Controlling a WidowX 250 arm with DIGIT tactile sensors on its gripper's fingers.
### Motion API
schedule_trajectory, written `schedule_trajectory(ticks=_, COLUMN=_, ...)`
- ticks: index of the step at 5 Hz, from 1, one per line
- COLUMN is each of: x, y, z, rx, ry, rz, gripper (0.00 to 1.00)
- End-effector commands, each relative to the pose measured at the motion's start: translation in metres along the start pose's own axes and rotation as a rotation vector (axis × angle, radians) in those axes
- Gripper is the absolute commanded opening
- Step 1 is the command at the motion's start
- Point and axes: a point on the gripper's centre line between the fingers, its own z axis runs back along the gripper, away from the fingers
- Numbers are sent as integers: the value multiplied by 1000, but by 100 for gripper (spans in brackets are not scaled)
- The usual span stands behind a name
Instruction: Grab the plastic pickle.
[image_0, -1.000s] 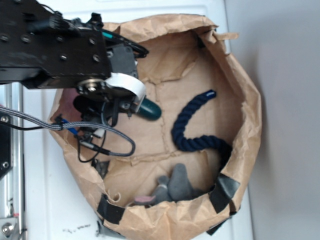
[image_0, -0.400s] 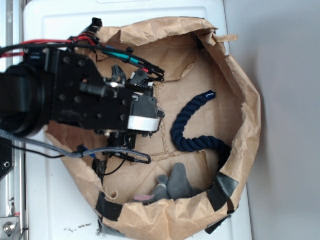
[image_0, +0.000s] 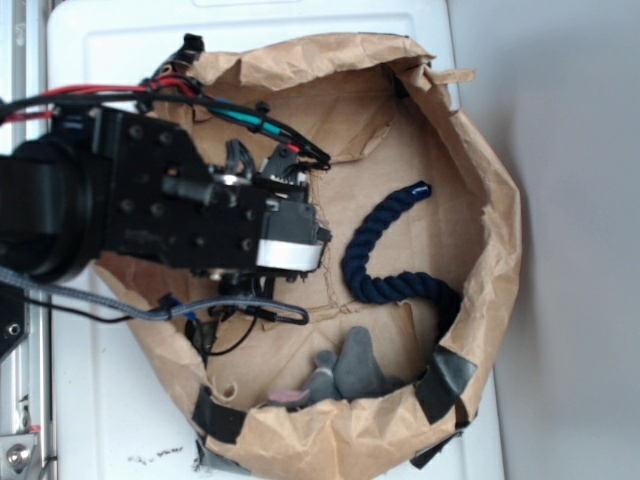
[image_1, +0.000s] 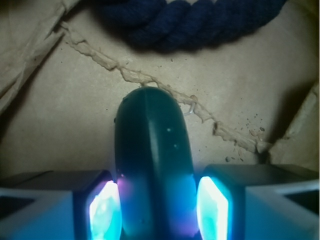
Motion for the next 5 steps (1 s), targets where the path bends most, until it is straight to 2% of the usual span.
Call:
schedule_trajectory(ticks=1, x=22, y=11, z=85, rx=-143, ry=-119, rz=82, gripper=0)
schedule_trajectory(ticks=3, x=26, y=11, z=125, rx=-214, ry=-106, rz=101, gripper=0)
schedule_trajectory(ticks=5, x=25, y=-2, z=126, rx=-130, ry=-112, rz=98, gripper=0)
